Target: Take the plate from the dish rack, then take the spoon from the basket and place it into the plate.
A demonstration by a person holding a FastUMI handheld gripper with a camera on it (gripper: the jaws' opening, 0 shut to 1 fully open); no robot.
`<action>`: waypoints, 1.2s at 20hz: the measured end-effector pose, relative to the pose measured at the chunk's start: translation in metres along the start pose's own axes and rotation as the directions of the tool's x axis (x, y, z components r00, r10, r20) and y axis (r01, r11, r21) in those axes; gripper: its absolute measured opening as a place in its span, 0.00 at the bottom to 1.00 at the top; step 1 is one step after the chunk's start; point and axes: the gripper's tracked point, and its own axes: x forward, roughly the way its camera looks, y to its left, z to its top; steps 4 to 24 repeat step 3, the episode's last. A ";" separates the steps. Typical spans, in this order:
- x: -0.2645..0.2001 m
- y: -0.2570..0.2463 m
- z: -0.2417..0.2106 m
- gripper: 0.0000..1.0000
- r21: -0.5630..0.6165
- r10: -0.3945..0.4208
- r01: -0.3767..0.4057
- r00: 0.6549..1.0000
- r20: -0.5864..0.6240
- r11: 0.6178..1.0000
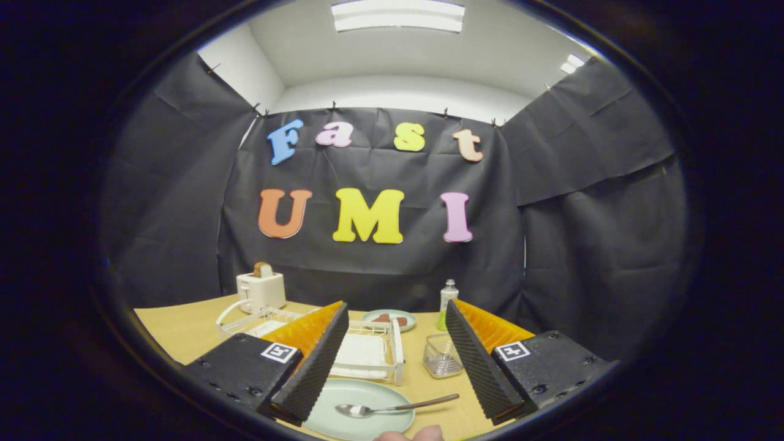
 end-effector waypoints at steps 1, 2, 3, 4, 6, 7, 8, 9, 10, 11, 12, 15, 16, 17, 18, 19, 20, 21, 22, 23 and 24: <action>0.000 0.002 0.000 1.00 0.001 -0.006 0.006 1.000 -0.002 1.000; -0.001 0.003 -0.002 1.00 -0.002 -0.007 0.007 1.000 -0.007 1.000; -0.002 0.004 -0.001 1.00 -0.006 -0.009 0.009 1.000 -0.010 1.000; -0.002 0.004 -0.001 1.00 -0.006 -0.009 0.009 1.000 -0.010 1.000; -0.002 0.004 -0.001 1.00 -0.006 -0.009 0.009 1.000 -0.010 1.000; -0.002 0.004 -0.001 1.00 -0.006 -0.009 0.009 1.000 -0.010 1.000; -0.002 0.004 -0.001 1.00 -0.006 -0.009 0.009 1.000 -0.010 1.000; -0.002 0.004 -0.001 1.00 -0.006 -0.009 0.009 1.000 -0.010 1.000; -0.002 0.004 -0.001 1.00 -0.006 -0.009 0.009 1.000 -0.010 1.000; -0.002 0.004 -0.001 1.00 -0.006 -0.009 0.009 1.000 -0.010 1.000; -0.002 0.004 -0.001 1.00 -0.006 -0.009 0.009 1.000 -0.010 1.000; -0.002 0.004 -0.001 1.00 -0.006 -0.009 0.009 1.000 -0.010 1.000; -0.002 0.004 -0.001 1.00 -0.006 -0.009 0.009 1.000 -0.010 1.000; -0.002 0.004 -0.001 1.00 -0.006 -0.009 0.009 1.000 -0.010 1.000; -0.002 0.004 -0.001 1.00 -0.006 -0.009 0.009 1.000 -0.010 1.000; -0.002 0.004 -0.001 1.00 -0.006 -0.009 0.009 1.000 -0.010 1.000; -0.002 0.004 -0.001 1.00 -0.006 -0.009 0.009 1.000 -0.010 1.000; -0.002 0.004 -0.001 1.00 -0.006 -0.009 0.009 1.000 -0.010 1.000; -0.002 0.004 -0.001 1.00 -0.006 -0.009 0.009 1.000 -0.010 1.000; -0.002 0.004 -0.001 1.00 -0.006 -0.009 0.009 1.000 -0.010 1.000; -0.002 0.004 -0.001 1.00 -0.006 -0.009 0.009 1.000 -0.010 1.000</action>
